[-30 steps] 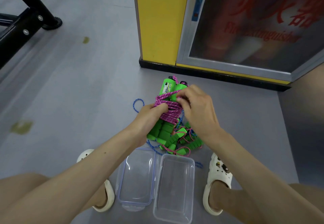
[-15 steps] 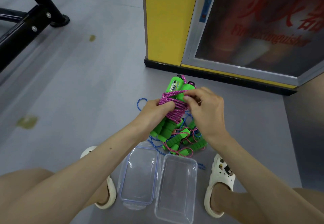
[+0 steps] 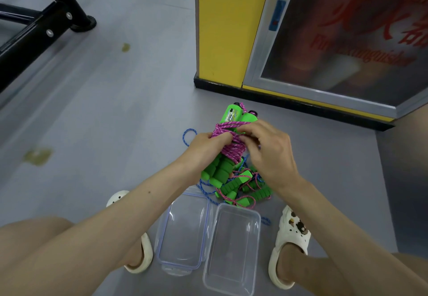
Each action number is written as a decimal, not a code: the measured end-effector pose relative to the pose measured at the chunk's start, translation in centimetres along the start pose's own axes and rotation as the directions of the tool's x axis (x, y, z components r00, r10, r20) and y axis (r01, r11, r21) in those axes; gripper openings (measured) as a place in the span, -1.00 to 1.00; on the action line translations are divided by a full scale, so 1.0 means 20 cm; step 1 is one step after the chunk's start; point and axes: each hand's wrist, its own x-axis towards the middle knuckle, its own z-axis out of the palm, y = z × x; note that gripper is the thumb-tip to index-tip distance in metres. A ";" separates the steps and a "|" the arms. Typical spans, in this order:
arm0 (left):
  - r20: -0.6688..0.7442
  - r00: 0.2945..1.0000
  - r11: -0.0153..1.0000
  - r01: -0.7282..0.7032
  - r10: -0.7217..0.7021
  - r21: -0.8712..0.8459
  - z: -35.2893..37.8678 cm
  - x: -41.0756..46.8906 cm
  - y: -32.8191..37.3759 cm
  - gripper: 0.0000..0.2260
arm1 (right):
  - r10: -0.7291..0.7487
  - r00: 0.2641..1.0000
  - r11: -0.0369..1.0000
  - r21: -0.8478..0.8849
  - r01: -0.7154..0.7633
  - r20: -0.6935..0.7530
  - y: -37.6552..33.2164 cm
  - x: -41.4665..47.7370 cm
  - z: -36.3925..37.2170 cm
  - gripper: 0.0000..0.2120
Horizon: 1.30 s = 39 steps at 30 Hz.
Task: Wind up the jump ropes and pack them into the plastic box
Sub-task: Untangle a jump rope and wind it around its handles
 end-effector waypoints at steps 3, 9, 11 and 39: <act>-0.016 1.000 0.999 -0.011 0.011 0.038 -0.01 0.01 0.01 -0.87 | -0.023 0.999 1.000 0.005 0.022 0.035 -0.02 -0.02 0.01 -0.87; 0.015 1.000 0.997 -0.018 0.017 0.075 -0.05 0.03 0.01 -0.89 | 0.063 0.995 0.994 0.079 -0.069 0.074 -0.02 0.00 0.02 -0.81; 0.021 1.000 0.994 -0.021 0.019 0.109 -0.05 0.04 0.00 -0.90 | 0.077 0.992 0.993 0.080 -0.085 0.102 -0.02 0.00 0.01 -0.80; 0.115 0.991 0.966 0.041 -0.072 0.255 -0.07 0.05 0.01 -0.88 | 0.276 0.949 0.952 -0.178 -0.248 0.152 0.00 0.00 0.02 -0.83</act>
